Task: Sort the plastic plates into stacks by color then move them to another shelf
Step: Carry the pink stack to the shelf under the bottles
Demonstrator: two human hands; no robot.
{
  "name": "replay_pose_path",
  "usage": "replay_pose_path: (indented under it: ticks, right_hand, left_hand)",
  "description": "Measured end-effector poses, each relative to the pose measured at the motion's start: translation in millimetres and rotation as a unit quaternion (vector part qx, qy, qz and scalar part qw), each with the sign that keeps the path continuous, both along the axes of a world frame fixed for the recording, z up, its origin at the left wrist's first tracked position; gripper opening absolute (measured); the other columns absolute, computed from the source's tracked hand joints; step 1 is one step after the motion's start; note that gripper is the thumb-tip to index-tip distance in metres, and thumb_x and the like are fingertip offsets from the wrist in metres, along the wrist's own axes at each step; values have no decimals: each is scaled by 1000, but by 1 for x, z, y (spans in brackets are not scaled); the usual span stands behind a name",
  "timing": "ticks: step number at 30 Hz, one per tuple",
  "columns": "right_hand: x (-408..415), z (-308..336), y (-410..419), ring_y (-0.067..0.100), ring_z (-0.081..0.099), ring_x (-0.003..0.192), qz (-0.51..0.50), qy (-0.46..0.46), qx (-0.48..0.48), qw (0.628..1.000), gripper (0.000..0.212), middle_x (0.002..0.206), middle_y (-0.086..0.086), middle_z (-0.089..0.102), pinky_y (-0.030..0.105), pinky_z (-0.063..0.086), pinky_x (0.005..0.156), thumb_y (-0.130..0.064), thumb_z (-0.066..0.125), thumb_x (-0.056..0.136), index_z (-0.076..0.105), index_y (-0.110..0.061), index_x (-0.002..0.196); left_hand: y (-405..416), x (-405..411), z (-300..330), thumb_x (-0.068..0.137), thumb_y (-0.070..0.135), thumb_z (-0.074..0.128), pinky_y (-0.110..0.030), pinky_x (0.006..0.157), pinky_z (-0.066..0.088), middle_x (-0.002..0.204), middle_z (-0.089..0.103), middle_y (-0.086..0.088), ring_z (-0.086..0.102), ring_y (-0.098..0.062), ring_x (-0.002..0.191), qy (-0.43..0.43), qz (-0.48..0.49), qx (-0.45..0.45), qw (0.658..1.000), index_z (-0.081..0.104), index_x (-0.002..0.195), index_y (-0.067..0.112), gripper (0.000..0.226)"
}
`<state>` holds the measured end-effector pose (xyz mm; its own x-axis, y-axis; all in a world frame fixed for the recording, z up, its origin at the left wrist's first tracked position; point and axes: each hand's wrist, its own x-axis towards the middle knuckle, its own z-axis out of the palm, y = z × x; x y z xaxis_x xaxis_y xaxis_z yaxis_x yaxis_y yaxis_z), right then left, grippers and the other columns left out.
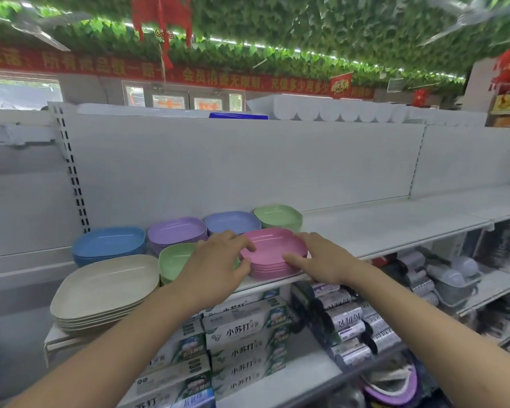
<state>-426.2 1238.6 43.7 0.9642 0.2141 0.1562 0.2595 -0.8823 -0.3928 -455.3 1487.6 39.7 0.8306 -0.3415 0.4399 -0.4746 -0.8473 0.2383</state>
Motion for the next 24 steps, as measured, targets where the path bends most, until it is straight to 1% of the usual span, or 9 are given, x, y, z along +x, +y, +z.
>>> replay_pose_path:
  ticks: [1,3,6,11,15,17,19,21,24]
  right_hand:
    - [1,-1,-1,24,56,123,-18,-13,-29,999,70,142,4,53,44,48,104,-61,50,98,36,-24,155]
    - [1,-3,-1,27,52,127,-31,-23,-57,998,71,144,6,51,46,46,106,-64,47,98,35,-24,155]
    - [1,-3,-1,27,51,129,-27,-15,-59,998,71,147,5,50,46,45,107,-66,45,98,35,-23,154]
    - [2,-7,-2,26,53,130,-26,-16,-62,998,72,150,4,48,47,45,107,-68,40,99,33,-23,155]
    - [-5,-12,-11,27,51,128,-25,-53,-119,991,71,145,2,50,49,45,104,-72,33,98,33,-28,154]
    - [-11,-10,-25,26,51,126,-17,-103,-141,984,66,143,0,50,48,45,101,-71,32,99,36,-31,151]
    - [-18,-7,-45,24,49,128,-1,-136,-147,980,62,146,-3,49,47,43,102,-66,36,100,37,-32,151]
    - [-26,-5,-73,22,46,131,13,-142,-141,980,57,148,-5,47,46,40,106,-61,41,101,40,-33,151]
    - [-39,-4,-128,20,45,129,12,-145,-135,980,51,147,-8,47,45,39,106,-58,45,101,44,-34,147]
  left_hand:
    - [-2,0,0,99,39,50,-41,99,41,116,56,12,51,-13,113,-4,-1,2,1000,60,123,38,26]
    - [-5,2,0,99,40,50,-42,98,42,117,56,12,52,-12,113,-10,-7,-1,1000,60,123,39,26]
    - [-10,7,0,99,40,50,-41,98,42,117,56,13,52,-12,112,-10,-13,-8,1000,60,122,39,25]
    - [-23,20,-3,100,42,48,-40,96,41,121,56,13,54,-12,106,-12,-18,-10,1000,59,124,41,26]
    - [-43,22,-3,100,40,48,-42,98,41,120,57,10,52,-16,113,-13,-26,1,1000,59,125,38,27]
    - [-56,21,1,100,39,48,-42,96,42,119,56,10,51,-17,112,-16,-31,8,999,59,125,37,27]
    - [-73,20,4,98,41,46,-43,96,43,121,57,10,52,-16,113,-23,-39,12,999,60,122,37,29]
    - [-98,20,6,96,43,44,-41,97,42,124,58,12,53,-15,115,-27,-48,10,998,60,121,38,30]
    - [-150,20,4,99,39,50,-37,99,37,125,58,12,52,-12,118,-36,-63,15,997,61,124,36,27]
